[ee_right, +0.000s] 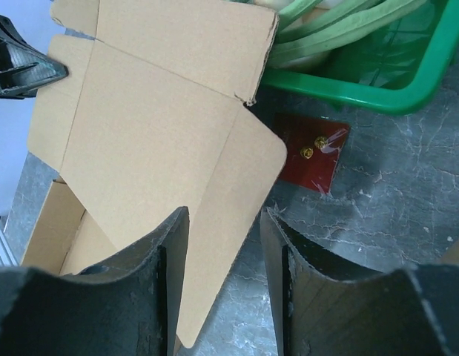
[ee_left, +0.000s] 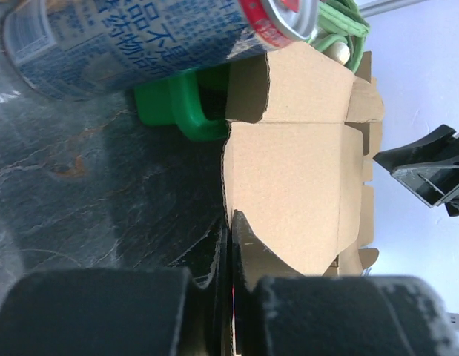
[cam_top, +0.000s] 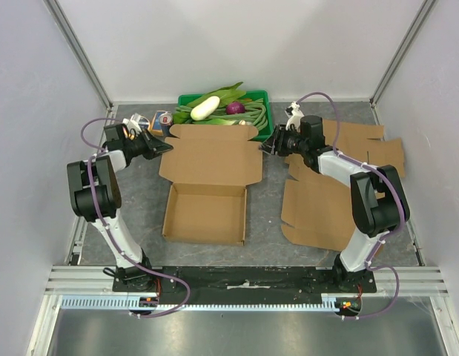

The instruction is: Fold the paper box

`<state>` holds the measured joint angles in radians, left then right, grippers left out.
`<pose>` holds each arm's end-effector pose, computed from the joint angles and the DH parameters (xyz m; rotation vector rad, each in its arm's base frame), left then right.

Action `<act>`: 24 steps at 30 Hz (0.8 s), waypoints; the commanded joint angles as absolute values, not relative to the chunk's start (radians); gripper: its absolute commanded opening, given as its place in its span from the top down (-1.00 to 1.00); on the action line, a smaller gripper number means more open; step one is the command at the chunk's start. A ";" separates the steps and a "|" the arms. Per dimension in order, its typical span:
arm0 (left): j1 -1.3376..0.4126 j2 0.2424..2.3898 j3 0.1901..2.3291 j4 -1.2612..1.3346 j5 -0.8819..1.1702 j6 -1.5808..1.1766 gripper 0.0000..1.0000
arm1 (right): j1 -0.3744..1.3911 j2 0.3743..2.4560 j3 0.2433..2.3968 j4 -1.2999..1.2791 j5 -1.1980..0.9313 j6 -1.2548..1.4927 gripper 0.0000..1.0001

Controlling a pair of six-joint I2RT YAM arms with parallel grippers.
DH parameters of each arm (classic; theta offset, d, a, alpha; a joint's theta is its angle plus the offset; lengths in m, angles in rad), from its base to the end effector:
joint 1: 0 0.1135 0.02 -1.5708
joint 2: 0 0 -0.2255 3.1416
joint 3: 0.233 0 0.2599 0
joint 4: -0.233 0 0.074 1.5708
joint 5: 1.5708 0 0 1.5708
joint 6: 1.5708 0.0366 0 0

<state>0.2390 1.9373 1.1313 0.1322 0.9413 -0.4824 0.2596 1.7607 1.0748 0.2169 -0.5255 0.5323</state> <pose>0.3897 0.0645 0.1235 -0.2596 2.1427 -1.1813 0.3727 0.1180 0.1735 -0.0583 2.1278 1.0187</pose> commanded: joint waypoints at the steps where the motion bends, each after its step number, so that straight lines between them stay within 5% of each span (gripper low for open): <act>1: 0.218 1.855 1.114 0.196 1.006 -0.454 0.95 | 0.256 1.717 1.054 0.245 -0.462 0.555 -0.02; 14: 0.218 1.422 0.942 0.069 0.879 -0.350 0.96 | 0.267 1.681 1.049 0.138 -0.227 0.480 -0.14; 24: 0.327 1.155 0.796 0.127 0.666 -0.353 0.96 | 0.377 1.745 1.206 0.013 -0.083 0.361 -0.56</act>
<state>0.2977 1.2228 0.8436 0.0723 0.7620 -0.3927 0.3103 1.7103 1.0542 0.0963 -0.1699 0.4477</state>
